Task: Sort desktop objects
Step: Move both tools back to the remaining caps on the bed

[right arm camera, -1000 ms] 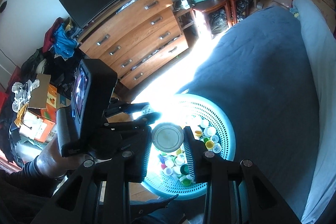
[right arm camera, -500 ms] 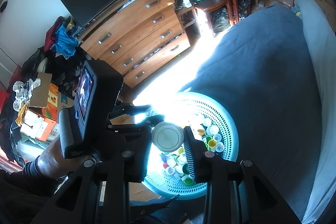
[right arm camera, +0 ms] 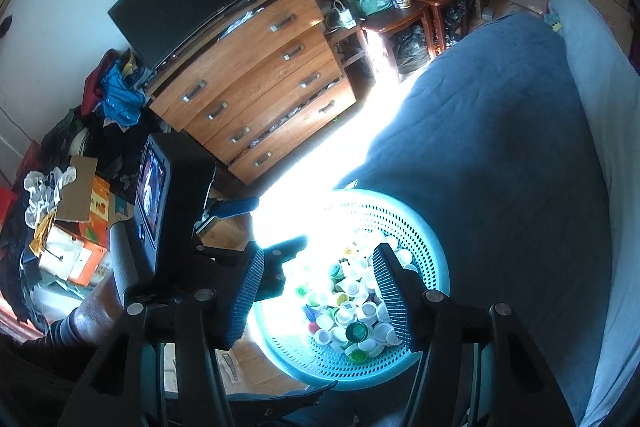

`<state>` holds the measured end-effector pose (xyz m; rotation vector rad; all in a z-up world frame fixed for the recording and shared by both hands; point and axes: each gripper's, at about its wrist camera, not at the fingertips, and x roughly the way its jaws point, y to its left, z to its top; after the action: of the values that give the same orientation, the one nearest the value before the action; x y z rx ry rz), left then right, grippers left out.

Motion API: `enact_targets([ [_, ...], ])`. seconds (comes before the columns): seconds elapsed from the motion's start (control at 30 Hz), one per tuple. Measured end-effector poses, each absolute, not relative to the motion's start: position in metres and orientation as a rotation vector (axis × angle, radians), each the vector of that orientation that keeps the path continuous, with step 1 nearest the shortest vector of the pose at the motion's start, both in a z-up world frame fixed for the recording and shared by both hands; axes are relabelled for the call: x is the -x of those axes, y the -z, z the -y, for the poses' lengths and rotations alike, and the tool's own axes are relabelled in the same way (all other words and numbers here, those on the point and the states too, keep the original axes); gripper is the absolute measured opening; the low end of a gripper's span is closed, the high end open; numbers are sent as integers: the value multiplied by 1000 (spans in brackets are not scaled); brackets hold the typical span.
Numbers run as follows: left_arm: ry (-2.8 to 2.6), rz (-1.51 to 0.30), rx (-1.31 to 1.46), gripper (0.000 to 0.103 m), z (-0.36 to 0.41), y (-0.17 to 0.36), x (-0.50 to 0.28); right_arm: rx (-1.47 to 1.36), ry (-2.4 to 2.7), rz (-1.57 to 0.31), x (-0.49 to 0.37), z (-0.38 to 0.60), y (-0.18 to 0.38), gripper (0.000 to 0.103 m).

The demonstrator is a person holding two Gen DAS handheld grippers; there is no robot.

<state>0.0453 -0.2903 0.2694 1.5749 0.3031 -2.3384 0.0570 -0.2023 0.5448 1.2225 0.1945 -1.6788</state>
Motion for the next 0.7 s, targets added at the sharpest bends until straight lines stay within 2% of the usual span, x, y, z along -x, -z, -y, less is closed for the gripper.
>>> enact_targets([
  [0.17, 2366, -305, -1599, 73, 279, -265, -33, -1200, 1781, -130, -41, 167, -543, 63],
  [0.37, 2545, -175, -1745, 73, 187, -245, 9, -1297, 2126, 45, 1, 21, -508, 63],
  [0.5, 2674, -102, -1908, 74, 89, -206, 32, -1493, 2341, 177, 6, -113, -458, 63],
  [0.7, 2713, -64, -2116, 73, -29, -104, 54, -1775, 2383, 310, -36, -244, -376, 63],
])
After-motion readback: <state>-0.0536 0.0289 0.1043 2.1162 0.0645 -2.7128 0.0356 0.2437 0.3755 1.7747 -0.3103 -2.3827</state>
